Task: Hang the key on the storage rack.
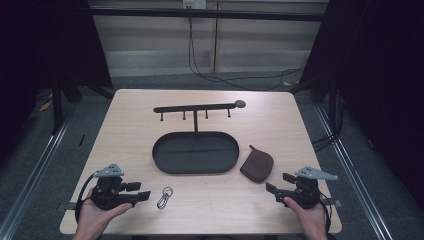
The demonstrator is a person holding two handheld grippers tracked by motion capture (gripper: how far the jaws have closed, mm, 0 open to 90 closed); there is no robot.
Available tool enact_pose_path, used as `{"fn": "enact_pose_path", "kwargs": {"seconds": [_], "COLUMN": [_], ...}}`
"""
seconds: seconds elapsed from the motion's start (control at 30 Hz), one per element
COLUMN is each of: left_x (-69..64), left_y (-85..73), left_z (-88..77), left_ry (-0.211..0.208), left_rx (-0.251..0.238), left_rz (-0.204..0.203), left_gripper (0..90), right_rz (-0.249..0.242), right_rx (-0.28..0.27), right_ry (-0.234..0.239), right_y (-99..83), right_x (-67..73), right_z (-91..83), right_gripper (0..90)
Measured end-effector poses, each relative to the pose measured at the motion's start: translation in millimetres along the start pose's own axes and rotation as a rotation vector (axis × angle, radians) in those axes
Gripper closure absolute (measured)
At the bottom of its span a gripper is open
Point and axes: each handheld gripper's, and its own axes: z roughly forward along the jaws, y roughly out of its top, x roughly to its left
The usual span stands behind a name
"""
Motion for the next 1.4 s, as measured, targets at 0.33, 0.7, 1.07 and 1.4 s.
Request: {"fn": "enact_pose_path", "kwargs": {"seconds": [0.33, 0.7, 1.07, 1.4], "left_x": [-7.3, -11.3, -13.1, -11.6], "left_y": [25.7, 40.7, 60.6, 70.3], "left_z": [12.6, 24.7, 42.1, 56.6], "left_ry": [0.007, 0.055, 0.015, 0.033], "left_rx": [0.124, 0.245, 0.374, 0.454], "left_rz": [0.056, 0.101, 0.15, 0.152], "left_gripper": [46.3, 49.5, 59.8, 63.1], "right_rz": [-0.007, -0.011, -0.02, -0.011], "right_rx": [0.008, 0.027, 0.05, 0.051], "right_ry": [0.022, 0.045, 0.061, 0.048], "right_y": [-0.3, -0.3, -0.6, -0.7], "right_x": [0.5, 1.3, 1.8, 0.4], "right_z": [0.8, 3.3, 5.7, 4.8], "right_gripper": [20.0, 20.0, 20.1, 20.1]}}
